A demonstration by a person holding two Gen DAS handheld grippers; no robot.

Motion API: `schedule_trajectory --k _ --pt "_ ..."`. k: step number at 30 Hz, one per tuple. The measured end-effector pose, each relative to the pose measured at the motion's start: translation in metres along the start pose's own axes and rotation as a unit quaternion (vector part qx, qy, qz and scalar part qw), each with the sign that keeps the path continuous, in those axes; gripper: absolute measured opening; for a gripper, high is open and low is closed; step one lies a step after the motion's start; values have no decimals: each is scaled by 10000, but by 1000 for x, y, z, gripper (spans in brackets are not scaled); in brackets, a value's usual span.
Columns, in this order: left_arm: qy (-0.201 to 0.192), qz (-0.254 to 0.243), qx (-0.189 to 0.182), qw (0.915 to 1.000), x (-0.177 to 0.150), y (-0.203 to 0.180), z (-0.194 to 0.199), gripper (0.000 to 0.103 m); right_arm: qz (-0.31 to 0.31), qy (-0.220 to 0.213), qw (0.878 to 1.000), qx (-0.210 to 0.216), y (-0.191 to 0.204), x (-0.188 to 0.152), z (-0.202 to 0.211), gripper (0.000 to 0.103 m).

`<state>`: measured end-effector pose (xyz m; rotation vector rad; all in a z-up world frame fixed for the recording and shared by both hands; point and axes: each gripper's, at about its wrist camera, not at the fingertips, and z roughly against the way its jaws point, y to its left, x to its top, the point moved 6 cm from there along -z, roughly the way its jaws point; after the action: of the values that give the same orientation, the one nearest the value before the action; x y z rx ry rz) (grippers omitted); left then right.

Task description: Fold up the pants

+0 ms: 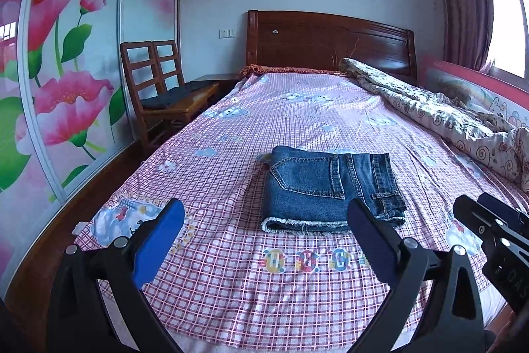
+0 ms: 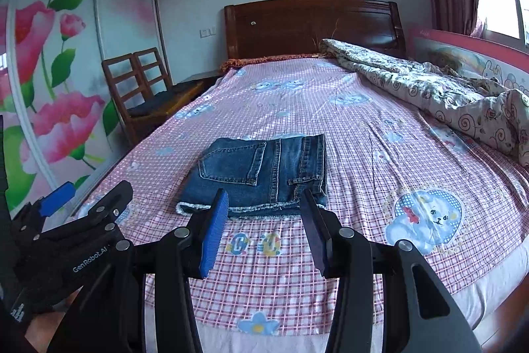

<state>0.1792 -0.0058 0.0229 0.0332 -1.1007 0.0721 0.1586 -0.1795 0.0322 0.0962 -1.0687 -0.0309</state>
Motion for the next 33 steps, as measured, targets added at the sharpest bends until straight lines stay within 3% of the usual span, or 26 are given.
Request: schedule_trajectory --k 14,20,33 --pt "-635 295 38 9975 11 15 18 100 17 -367 9993 -104 -1 17 8 44" --pt "-895 243 86 9957 5 11 24 100 477 -821 9954 -100 15 11 20 44" --pt "-542 278 256 9978 -40 15 17 100 462 -459 9978 -103 14 -29 5 44"
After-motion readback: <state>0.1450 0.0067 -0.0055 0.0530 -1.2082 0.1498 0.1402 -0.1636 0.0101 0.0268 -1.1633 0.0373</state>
